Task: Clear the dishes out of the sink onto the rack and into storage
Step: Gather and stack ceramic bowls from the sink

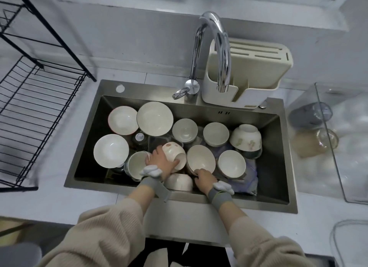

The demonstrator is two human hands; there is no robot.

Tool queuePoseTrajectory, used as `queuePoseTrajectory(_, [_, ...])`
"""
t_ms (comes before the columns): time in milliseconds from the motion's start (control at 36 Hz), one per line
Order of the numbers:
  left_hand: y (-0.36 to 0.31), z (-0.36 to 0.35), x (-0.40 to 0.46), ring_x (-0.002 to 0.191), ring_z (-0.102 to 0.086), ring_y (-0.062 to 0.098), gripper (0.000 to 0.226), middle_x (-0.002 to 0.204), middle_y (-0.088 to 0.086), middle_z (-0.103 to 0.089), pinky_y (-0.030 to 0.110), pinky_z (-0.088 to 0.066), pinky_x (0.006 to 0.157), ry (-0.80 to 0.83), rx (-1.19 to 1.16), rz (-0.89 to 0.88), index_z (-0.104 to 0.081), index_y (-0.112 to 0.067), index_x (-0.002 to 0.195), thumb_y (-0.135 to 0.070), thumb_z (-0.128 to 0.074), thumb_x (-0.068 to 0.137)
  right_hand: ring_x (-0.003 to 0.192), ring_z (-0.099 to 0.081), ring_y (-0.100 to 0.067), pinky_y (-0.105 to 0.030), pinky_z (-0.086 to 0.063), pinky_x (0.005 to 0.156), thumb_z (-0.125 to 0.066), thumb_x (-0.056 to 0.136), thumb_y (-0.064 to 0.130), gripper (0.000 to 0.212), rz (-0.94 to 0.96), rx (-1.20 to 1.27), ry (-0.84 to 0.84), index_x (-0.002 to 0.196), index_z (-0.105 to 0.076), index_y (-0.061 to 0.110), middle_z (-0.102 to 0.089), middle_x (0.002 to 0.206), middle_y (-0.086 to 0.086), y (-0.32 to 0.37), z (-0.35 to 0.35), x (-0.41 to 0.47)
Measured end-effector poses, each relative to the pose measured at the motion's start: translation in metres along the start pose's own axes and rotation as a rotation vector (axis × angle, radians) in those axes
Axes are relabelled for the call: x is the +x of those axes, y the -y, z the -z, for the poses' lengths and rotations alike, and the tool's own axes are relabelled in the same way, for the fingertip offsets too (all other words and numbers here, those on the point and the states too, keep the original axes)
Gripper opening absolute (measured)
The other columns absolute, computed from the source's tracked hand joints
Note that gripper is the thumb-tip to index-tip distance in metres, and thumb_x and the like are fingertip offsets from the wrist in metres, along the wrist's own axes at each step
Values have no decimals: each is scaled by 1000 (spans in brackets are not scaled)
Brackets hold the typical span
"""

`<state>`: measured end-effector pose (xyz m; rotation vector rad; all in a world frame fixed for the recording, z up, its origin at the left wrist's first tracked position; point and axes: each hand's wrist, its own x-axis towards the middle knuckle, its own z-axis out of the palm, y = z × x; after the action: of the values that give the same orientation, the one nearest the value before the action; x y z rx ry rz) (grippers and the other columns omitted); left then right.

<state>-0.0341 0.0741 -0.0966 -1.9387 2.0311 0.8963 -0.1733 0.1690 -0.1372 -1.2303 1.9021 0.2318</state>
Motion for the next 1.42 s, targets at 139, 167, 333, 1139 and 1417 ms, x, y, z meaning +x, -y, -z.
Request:
queuePoseTrajectory(139, [1, -2, 2, 124, -47, 31, 78, 135, 11, -49, 38, -34, 100, -4, -2, -6, -35, -12, 136, -56, -66, 79, 118, -55, -29, -36, -42, 91, -42, 96, 12, 26, -63, -6, -30, 114, -61, 14, -60, 124, -12, 1, -1, 1])
queuePoseTrajectory(167, [2, -1, 3, 123, -48, 30, 78, 134, 11, -49, 38, -34, 99, -5, 1, -8, -36, -11, 134, -56, -66, 79, 118, -55, -28, -35, -40, 93, -43, 96, 11, 25, -76, -16, -34, 113, -61, 14, -61, 124, -11, 2, -2, 1])
queuePoseTrajectory(333, [4, -2, 8, 121, -50, 31, 78, 131, 11, -50, 39, -37, 97, 10, 2, -15, -38, -12, 129, -59, -68, 75, 121, -52, -25, -36, -35, 96, -39, 94, 7, 30, -102, -105, -64, 115, -59, 16, -60, 126, -7, 4, -2, 0])
queuePoseTrajectory(1139, [13, -12, 17, 115, -55, 32, 79, 126, 9, -58, 43, -41, 96, 29, -52, -7, -37, -12, 121, -64, -67, 70, 117, -47, -40, -43, -38, 94, -48, 91, 10, 31, -485, 516, -558, 120, -48, 0, -50, 126, -24, -18, 25, -17])
queuePoseTrajectory(1417, [1, -19, 3, 123, -47, 25, 77, 130, 7, -52, 39, -28, 104, -158, 79, 50, -43, -13, 130, -60, -65, 74, 133, -39, -39, -39, -32, 109, -54, 93, 16, 53, -768, 680, -318, 140, -35, -2, -37, 145, -23, -58, 34, -20])
